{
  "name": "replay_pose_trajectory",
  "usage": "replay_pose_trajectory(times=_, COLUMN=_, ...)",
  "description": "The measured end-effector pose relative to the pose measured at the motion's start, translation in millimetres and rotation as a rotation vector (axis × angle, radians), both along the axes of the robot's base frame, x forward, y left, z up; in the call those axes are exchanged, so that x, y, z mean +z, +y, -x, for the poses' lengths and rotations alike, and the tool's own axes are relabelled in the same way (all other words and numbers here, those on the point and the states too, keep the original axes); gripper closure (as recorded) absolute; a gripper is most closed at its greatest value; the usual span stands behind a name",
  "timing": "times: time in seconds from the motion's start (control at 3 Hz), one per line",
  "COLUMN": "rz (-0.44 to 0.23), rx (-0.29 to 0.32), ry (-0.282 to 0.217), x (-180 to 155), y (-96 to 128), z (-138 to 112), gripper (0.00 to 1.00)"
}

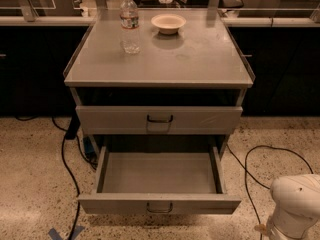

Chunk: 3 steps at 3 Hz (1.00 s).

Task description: Close middle drawer

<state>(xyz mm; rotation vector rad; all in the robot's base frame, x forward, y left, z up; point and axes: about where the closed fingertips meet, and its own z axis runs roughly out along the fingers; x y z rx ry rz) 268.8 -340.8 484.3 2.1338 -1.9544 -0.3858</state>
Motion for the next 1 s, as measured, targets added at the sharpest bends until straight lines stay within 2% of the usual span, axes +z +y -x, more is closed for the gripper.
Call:
replay_pose_trajectory(times=0.33, rz=-0.005, rx=-0.002, ry=-0.023, x=-11, y=1, z=4, gripper=0.00)
replay_pose_trajectory(times=0.67, rz=-0.042, rx=-0.014, ry=-0.067, x=-31, y=1, z=9, gripper=0.00)
replay_pose_trajectory(times=1.0, rz=-0.092, rx=-0.039, ry=-0.136, x=-55, y=5, z=15, gripper=0.00)
